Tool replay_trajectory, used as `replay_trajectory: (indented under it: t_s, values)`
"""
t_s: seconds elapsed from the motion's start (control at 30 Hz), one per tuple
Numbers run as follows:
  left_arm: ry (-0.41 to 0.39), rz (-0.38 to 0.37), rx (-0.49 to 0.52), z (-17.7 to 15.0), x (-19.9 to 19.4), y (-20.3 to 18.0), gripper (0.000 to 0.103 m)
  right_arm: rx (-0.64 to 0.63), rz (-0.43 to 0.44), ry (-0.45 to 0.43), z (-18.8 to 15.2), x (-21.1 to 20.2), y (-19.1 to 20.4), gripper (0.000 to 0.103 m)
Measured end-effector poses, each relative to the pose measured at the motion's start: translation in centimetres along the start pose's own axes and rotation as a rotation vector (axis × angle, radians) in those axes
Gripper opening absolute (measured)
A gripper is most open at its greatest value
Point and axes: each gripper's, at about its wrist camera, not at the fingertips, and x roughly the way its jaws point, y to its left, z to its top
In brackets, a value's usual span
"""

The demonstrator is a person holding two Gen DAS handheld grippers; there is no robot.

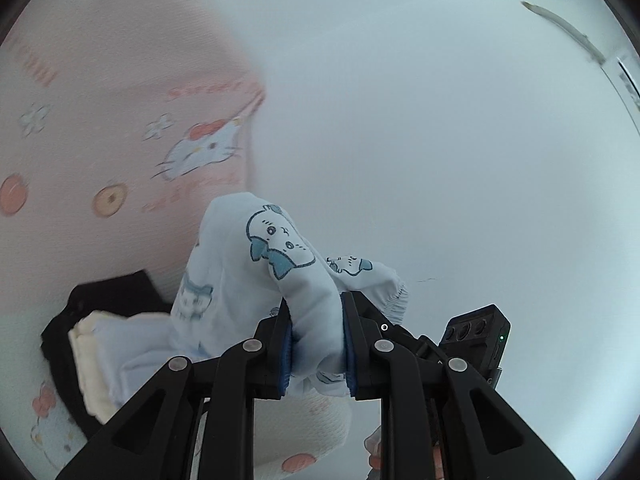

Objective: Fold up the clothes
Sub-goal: 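Lift the folded pajama with both grippers and carry it onto the clothes stack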

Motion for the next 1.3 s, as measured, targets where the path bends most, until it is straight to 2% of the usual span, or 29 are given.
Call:
replay_trajectory:
  t_s: [0.17,0.3,0.47,0.6,0.9,1.03,1.2,1.3]
  values:
    - [-0.015,-0.092,0.043,1.2,2.0,-2.1,0.018,-0.027,-0.028,-0.068,3.6,-2.7,-0.5,0.037]
    - [-0.002,-0.154,0.052,0.7,3.4,-1.2,0.018,-0.068,-0.073,-0.073,4.9,-3.3,-1.3,0.038]
    - [0.035,-0.147,-0.001,-0.7,4.6,1.9,0.018,-0.023,-0.094,-0.021,3.8,-1.4,-3.9,0.038]
    - [0.067,-0.105,0.02,-1.9,4.1,3.7,0.018,0.02,-0.065,0.031,1.6,0.4,-5.2,0.038]
    - [0.127,0.06,0.11,-4.9,1.7,6.7,0.018,0.092,0.006,0.152,-2.7,4.0,-6.6,0.039]
    - [0.141,0.11,0.122,-6.6,1.1,7.8,0.018,0.103,0.003,0.182,-3.9,5.0,-6.8,0.04]
    - [0.152,0.161,0.099,-8.3,1.2,9.5,0.018,0.108,-0.041,0.219,-5.3,5.5,-7.5,0.042]
    - [0.18,0.218,0.083,-9.1,2.1,10.6,0.021,0.106,-0.063,0.236,-6.1,5.6,-8.0,0.048]
